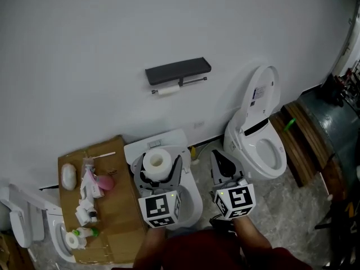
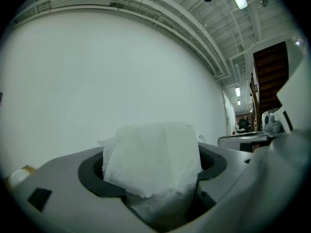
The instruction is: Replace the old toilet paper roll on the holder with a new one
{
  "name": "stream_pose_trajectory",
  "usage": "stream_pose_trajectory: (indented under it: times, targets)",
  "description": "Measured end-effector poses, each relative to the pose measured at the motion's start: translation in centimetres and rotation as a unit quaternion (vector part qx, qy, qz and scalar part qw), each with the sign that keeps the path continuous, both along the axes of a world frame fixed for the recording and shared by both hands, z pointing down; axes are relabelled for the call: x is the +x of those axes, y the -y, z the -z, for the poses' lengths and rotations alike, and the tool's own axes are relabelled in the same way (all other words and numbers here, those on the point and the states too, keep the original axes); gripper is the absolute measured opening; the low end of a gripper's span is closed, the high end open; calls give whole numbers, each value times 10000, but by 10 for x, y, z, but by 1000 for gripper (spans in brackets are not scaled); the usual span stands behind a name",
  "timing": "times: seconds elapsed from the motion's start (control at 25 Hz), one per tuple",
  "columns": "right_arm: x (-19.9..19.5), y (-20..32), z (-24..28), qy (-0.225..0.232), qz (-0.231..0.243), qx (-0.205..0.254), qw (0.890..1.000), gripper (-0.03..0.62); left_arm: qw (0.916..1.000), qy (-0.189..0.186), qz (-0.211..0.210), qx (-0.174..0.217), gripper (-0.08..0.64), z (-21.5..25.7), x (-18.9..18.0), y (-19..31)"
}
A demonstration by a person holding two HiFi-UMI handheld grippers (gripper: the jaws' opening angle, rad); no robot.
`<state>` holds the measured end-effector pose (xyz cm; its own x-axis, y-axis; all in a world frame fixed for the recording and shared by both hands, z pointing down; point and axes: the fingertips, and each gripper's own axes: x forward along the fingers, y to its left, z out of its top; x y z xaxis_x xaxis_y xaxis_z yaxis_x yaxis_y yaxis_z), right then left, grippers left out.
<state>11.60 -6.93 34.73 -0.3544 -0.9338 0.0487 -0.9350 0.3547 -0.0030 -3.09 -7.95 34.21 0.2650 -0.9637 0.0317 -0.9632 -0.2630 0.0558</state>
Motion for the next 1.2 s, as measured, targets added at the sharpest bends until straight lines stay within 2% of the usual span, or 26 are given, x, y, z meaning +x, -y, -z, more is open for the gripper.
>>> stream_pose_trajectory:
  times: [0.36,0.84,1.2]
  targets:
    - [-25,50,0,13,133,48,9999,17,9999,17,137,-21,449,-5,-26,43]
    - [-30,160,-17,-3,532,-85,9985,17,9991,63,418,-56,449,-16,-15,138]
    - [-39,248,-51,209,972,-409,9942,17,9966,77,804,-159,449,-36,-13,211]
